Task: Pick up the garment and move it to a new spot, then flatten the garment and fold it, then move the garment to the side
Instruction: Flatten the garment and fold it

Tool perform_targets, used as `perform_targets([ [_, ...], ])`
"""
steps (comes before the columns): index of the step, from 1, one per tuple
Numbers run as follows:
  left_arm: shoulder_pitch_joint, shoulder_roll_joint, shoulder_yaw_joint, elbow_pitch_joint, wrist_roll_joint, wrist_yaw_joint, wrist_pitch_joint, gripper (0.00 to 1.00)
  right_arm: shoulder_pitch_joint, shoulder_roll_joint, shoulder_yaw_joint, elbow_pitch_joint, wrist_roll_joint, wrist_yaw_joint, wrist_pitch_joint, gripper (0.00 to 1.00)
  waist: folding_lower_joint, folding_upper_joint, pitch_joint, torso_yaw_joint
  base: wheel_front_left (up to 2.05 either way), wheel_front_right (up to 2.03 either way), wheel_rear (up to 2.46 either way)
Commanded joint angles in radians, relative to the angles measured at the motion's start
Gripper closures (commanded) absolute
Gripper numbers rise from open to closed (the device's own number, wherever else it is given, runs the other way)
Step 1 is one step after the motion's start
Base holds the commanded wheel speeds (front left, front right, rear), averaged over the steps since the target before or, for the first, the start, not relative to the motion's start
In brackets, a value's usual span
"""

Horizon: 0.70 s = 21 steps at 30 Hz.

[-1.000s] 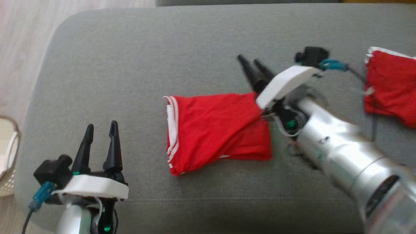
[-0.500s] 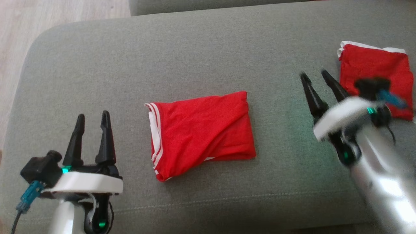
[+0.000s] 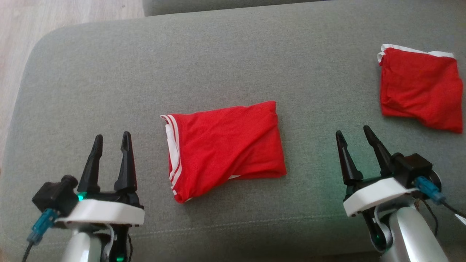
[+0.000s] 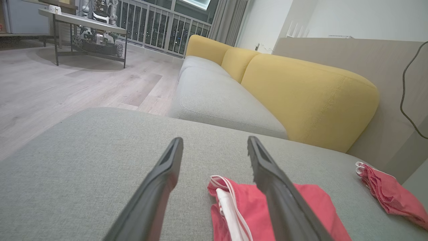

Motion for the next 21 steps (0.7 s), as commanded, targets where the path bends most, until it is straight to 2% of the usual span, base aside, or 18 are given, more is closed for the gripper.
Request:
perform_targets([
  [1, -0.031, 0.007, 0.024, -0.030, 0.007, 0.005, -0.012, 0.00, -0.011, 0.009, 0.025, -0.047, -0.003, 0.000, -0.009, 0.00, 0.0000, 0.0000, 0.003, 0.003, 0.00, 0.00, 0.00],
  [12, -0.043, 0.007, 0.004, -0.013, 0.008, 0.001, -0.012, 0.00, -0.029, 0.010, 0.103, -0.028, 0.009, 0.000, -0.009, 0.00, 0.0000, 0.0000, 0.023, 0.032, 0.00, 0.00, 0.00],
  [21, -0.064, 0.007, -0.016, 0.008, 0.011, -0.006, -0.012, 0.00, -0.104, 0.010, 0.228, 0.102, -0.014, 0.000, -0.010, 0.00, 0.0000, 0.0000, 0.061, 0.081, 0.00, 0.00, 0.00],
])
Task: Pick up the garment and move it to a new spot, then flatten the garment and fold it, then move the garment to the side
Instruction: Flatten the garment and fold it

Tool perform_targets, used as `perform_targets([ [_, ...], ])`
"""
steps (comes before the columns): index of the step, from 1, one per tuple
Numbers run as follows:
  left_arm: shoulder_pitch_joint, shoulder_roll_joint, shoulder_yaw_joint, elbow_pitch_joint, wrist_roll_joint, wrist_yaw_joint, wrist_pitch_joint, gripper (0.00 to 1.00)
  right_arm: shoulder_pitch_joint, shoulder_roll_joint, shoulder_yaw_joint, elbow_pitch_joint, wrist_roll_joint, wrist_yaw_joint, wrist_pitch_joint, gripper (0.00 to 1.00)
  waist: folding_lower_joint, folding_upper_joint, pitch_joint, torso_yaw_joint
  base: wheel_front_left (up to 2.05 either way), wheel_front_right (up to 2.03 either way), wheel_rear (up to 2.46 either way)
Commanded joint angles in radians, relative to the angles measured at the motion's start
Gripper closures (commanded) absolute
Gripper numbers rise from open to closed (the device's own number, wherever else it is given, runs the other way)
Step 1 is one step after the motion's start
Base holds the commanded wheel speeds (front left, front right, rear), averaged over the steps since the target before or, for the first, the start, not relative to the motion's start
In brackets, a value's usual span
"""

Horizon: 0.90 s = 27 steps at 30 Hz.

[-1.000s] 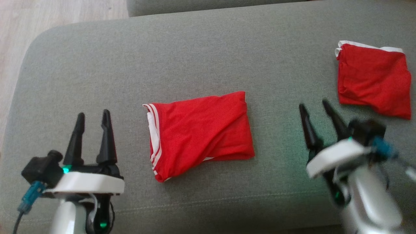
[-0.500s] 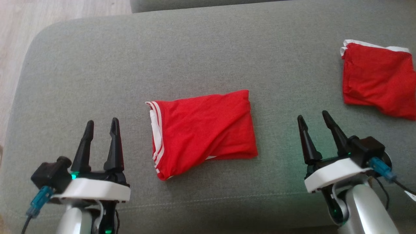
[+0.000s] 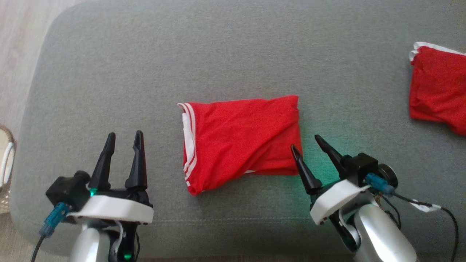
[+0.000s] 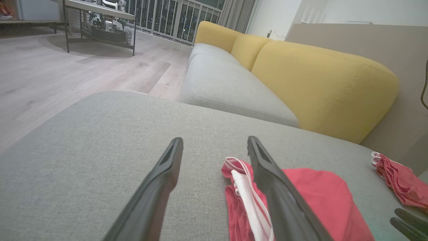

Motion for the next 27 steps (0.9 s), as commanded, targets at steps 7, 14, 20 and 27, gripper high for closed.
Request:
perform_targets([
  [7, -0.048, 0.007, 0.024, -0.021, 0.004, -0.006, -0.012, 0.00, -0.069, 0.006, 0.036, 0.035, -0.004, 0.000, -0.010, 0.00, 0.0000, 0.0000, 0.018, 0.035, 0.00, 0.00, 0.00],
  [14, -0.062, 0.007, 0.017, -0.016, 0.000, -0.008, -0.012, 0.00, -0.111, 0.006, 0.048, 0.116, -0.006, 0.000, -0.010, 0.00, 0.0000, 0.0000, 0.036, 0.052, 0.00, 0.00, 0.00],
  [20, -0.069, 0.007, 0.019, -0.010, -0.002, -0.010, -0.012, 0.00, -0.142, 0.006, 0.065, 0.163, 0.011, 0.000, -0.010, 1.00, 0.0000, 0.0000, 0.045, 0.057, 0.00, 0.00, 0.00],
  [27, -0.061, 0.007, 0.029, -0.001, 0.000, -0.010, -0.012, 0.00, -0.129, 0.006, 0.052, 0.176, 0.018, 0.000, -0.010, 1.00, 0.0000, 0.0000, 0.026, 0.044, 0.00, 0.00, 0.00],
])
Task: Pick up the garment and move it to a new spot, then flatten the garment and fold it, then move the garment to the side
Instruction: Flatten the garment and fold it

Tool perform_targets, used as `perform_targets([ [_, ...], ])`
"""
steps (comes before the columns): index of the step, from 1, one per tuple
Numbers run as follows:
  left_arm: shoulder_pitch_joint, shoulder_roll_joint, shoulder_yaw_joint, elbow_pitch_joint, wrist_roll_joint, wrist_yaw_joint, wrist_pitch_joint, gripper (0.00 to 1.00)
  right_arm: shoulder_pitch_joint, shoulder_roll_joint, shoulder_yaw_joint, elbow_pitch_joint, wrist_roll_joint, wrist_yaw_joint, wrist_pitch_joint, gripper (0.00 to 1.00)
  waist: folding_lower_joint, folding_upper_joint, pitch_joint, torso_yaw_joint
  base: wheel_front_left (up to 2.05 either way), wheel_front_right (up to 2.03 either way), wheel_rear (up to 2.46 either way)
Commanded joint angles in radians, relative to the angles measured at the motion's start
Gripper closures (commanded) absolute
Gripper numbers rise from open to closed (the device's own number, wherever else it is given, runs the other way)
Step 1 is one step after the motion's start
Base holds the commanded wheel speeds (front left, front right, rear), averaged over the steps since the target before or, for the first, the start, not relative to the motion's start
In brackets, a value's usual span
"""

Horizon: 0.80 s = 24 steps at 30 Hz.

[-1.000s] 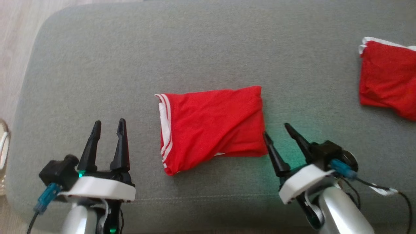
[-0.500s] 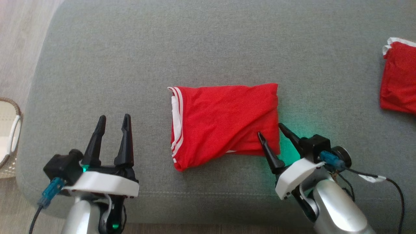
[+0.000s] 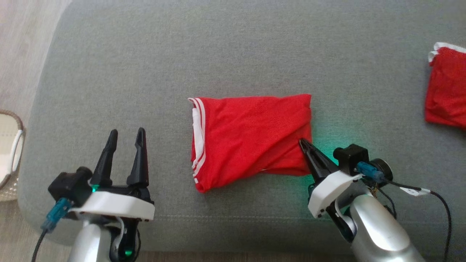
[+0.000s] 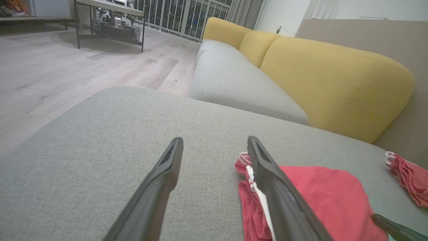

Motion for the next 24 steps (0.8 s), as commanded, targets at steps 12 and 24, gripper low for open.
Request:
perform_targets([
  [12, -0.015, 0.007, 0.041, -0.027, -0.005, 0.003, -0.012, 0.00, 0.057, 0.007, 0.026, -0.023, 0.027, 0.000, 0.033, 1.00, 0.0000, 0.0000, -0.044, -0.049, 0.00, 0.00, 0.00],
  [24, 0.006, 0.007, 0.037, -0.027, -0.014, 0.013, -0.012, 0.00, 0.102, 0.007, -0.017, -0.112, 0.038, 0.000, 0.091, 0.00, 0.0000, 0.0000, -0.079, -0.059, 0.00, 0.00, 0.00],
])
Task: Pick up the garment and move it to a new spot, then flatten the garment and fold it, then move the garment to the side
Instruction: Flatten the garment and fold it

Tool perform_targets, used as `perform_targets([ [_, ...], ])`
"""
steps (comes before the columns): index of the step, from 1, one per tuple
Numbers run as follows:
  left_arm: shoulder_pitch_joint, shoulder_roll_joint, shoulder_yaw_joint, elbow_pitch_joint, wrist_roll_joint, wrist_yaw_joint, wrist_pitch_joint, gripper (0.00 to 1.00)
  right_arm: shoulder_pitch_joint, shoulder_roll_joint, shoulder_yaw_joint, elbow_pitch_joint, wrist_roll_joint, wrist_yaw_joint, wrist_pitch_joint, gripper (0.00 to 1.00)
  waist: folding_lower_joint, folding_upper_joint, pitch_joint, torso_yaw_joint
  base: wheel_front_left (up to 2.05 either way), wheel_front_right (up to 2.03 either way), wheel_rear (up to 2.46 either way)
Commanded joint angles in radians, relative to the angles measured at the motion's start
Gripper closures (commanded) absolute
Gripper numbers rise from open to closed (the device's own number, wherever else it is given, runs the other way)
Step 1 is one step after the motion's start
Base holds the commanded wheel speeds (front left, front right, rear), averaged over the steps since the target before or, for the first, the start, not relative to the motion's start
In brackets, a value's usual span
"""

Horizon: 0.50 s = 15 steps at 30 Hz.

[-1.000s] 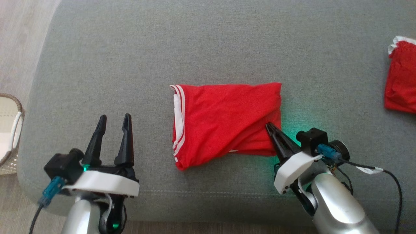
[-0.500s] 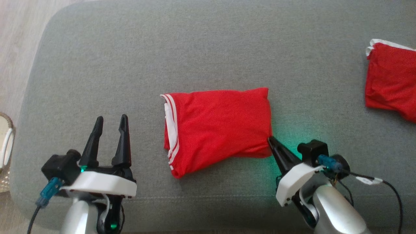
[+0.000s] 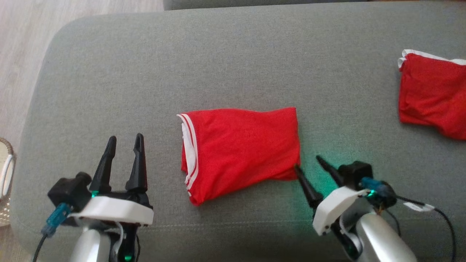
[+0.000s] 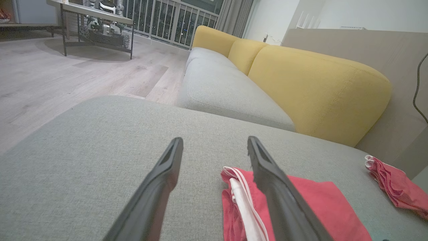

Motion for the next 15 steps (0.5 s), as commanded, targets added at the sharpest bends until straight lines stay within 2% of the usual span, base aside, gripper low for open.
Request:
perform_targets([
  [1, -0.014, 0.007, 0.034, -0.032, -0.004, 0.004, -0.012, 0.00, -0.015, 0.007, 0.003, -0.050, -0.007, 0.000, -0.025, 0.00, 0.0000, 0.0000, -0.004, 0.000, 0.00, 0.00, 0.00],
  [8, -0.004, 0.007, 0.044, -0.057, -0.006, 0.006, -0.012, 0.00, -0.011, 0.007, -0.091, -0.201, -0.049, 0.000, -0.103, 0.00, 0.0000, 0.0000, -0.020, -0.011, 0.00, 0.00, 0.00],
  [11, 0.000, 0.007, 0.038, -0.062, -0.004, 0.007, -0.012, 0.00, 0.019, 0.007, -0.120, -0.262, -0.094, 0.000, -0.113, 0.00, 0.0000, 0.0000, -0.024, -0.015, 0.00, 0.00, 0.00],
  [15, 0.006, 0.007, 0.026, -0.063, 0.000, 0.008, -0.012, 0.00, 0.064, 0.007, -0.145, -0.309, -0.086, 0.000, -0.115, 0.00, 0.0000, 0.0000, -0.024, -0.020, 0.00, 0.00, 0.00],
])
